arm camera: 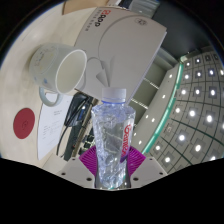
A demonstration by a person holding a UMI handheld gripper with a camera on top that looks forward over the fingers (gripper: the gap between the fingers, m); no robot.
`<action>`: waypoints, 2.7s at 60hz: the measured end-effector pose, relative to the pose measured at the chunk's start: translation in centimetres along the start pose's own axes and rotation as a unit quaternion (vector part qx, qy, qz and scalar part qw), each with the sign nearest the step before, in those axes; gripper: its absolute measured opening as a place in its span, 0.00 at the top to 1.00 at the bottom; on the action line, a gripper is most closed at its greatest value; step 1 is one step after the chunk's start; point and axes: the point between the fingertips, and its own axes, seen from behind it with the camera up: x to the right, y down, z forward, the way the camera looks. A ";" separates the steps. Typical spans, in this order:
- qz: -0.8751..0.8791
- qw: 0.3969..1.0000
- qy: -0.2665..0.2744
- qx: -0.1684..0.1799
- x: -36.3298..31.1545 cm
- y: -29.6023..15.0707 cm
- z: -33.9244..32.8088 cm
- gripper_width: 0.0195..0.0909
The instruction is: Pour water
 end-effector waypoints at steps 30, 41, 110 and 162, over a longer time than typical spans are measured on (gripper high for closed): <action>0.056 0.998 -0.030 0.024 -1.1 -1.2 0.0 0.78; 0.330 0.941 -0.072 0.001 0.5 1.1 -1.0 0.78; 0.787 0.544 -0.291 -0.009 -14.6 -4.2 -4.7 0.12; 0.768 0.538 -0.318 -0.143 1.7 -3.2 -34.1 0.07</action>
